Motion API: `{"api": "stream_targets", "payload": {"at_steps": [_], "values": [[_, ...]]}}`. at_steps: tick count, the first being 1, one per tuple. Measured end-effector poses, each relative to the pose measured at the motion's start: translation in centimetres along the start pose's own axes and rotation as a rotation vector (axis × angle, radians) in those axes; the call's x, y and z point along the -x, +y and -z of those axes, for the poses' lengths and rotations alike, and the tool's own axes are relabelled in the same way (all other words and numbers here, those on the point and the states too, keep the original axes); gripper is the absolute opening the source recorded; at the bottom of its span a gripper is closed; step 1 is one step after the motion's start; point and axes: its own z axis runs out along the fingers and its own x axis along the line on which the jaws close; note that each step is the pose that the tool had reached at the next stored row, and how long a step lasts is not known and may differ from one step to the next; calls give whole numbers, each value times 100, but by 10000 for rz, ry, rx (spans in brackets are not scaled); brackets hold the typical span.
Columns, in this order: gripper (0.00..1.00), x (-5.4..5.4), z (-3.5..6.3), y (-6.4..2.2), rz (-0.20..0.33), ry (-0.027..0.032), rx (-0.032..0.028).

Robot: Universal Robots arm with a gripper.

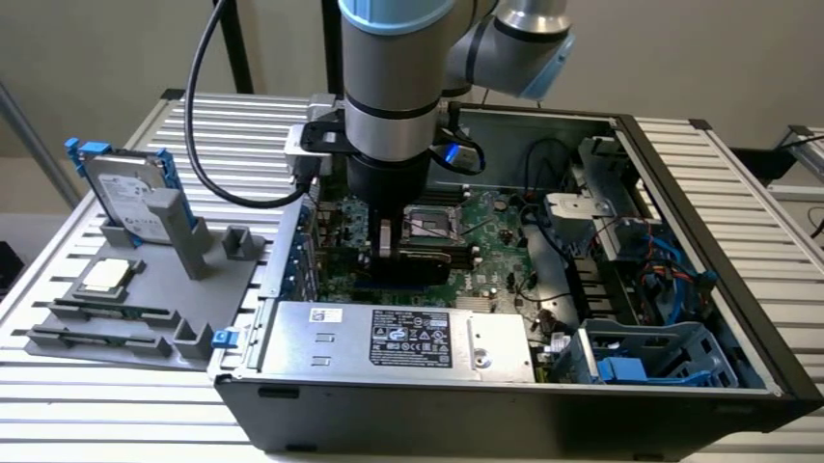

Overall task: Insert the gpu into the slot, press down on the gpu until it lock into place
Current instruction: 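Insert the gpu into the slot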

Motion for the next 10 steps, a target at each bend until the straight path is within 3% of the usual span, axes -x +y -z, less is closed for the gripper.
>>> {"api": "stream_targets", "payload": {"at_steps": [10], "values": [[26,-2,2,13,-27,-53,-3]]}}
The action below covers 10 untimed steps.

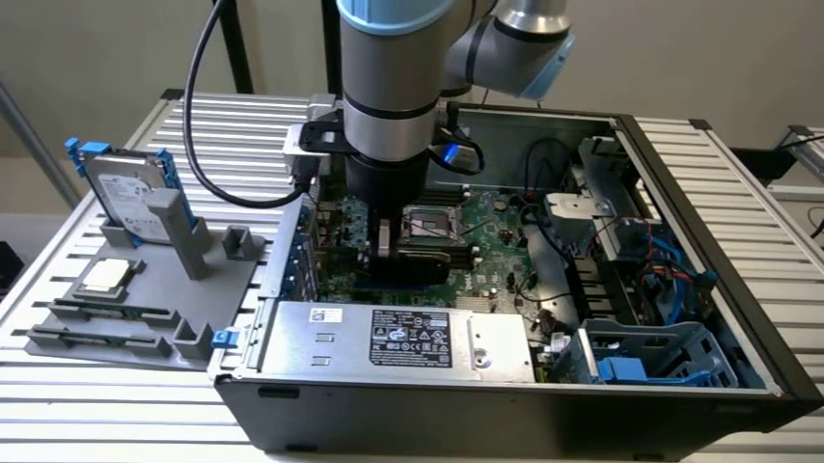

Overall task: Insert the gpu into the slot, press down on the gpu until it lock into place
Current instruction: 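Insert the gpu into the slot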

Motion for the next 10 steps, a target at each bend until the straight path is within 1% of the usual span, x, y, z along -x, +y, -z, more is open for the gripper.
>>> {"api": "stream_targets", "payload": {"at_steps": [5,8,10], "values": [[26,-7,0,14,-20,-53,-1],[26,-32,-1,15,-22,-70,-3],[26,-50,1,15,-20,-71,0]]}}
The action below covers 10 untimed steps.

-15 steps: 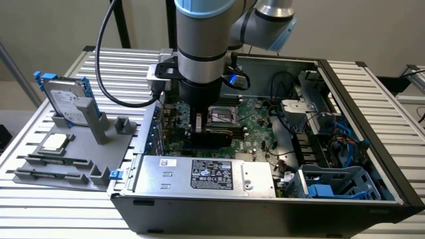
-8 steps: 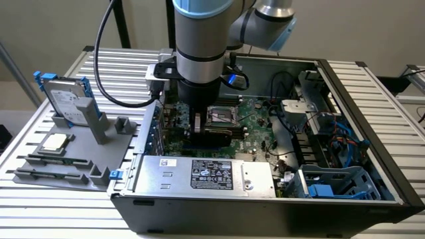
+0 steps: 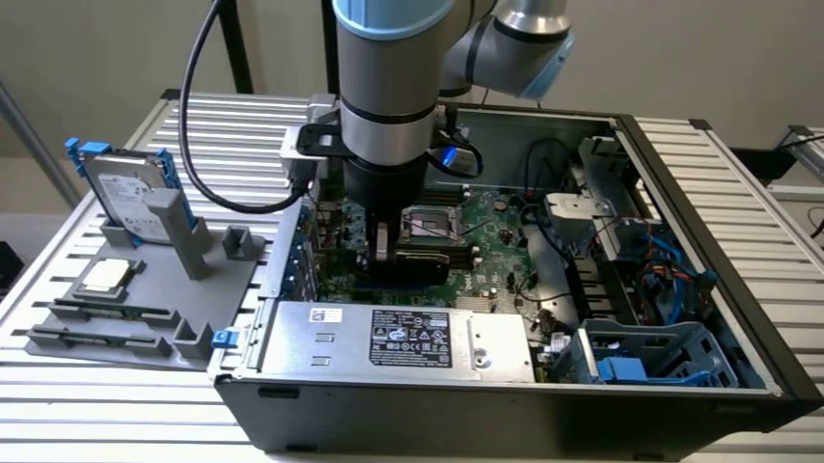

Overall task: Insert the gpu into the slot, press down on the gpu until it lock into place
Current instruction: 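Insert the gpu into the slot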

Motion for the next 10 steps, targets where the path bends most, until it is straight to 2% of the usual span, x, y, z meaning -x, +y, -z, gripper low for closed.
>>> {"api": "stream_targets", "payload": {"at_steps": [10], "values": [[26,-14,-7,-9,0,-17,3]]}}
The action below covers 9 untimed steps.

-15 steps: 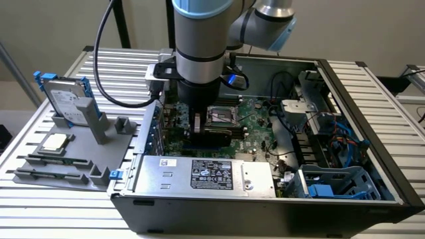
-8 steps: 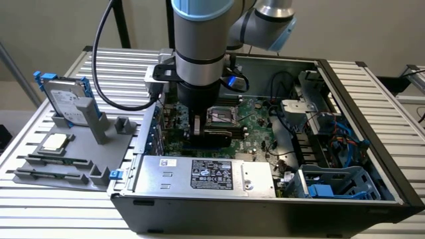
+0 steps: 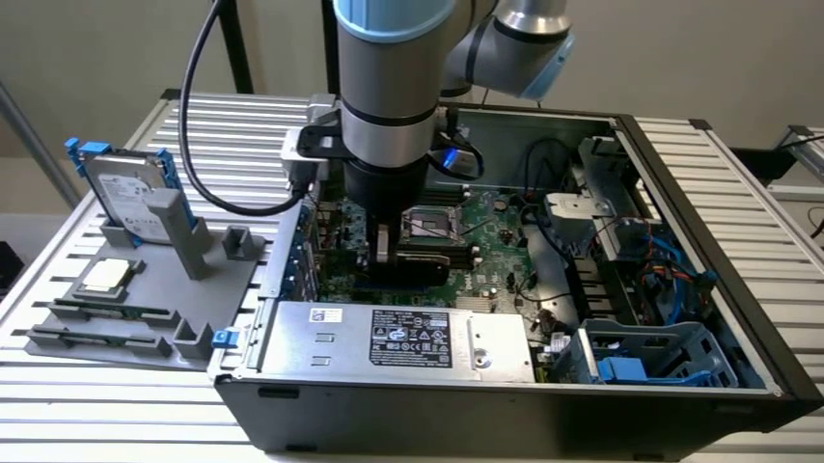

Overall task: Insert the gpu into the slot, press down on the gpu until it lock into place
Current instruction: 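Insert the gpu into the slot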

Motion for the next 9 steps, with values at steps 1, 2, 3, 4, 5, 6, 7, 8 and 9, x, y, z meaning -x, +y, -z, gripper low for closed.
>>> {"api": "stream_targets", "payload": {"at_steps": [1,2,3,4,5,6,7,8,9], "values": [[26,0,-1,-3,-1,-2,-1],[26,0,-2,-6,-1,-2,-2],[26,0,-2,-7,-1,-2,-3],[26,0,-2,-8,-1,-1,-2],[26,0,-3,-9,0,-2,-2],[26,0,-3,-9,0,-2,-3],[26,0,-3,-9,0,-1,-3],[26,1,-3,-10,0,-1,-3],[26,2,-3,-10,1,-2,-3]]}}
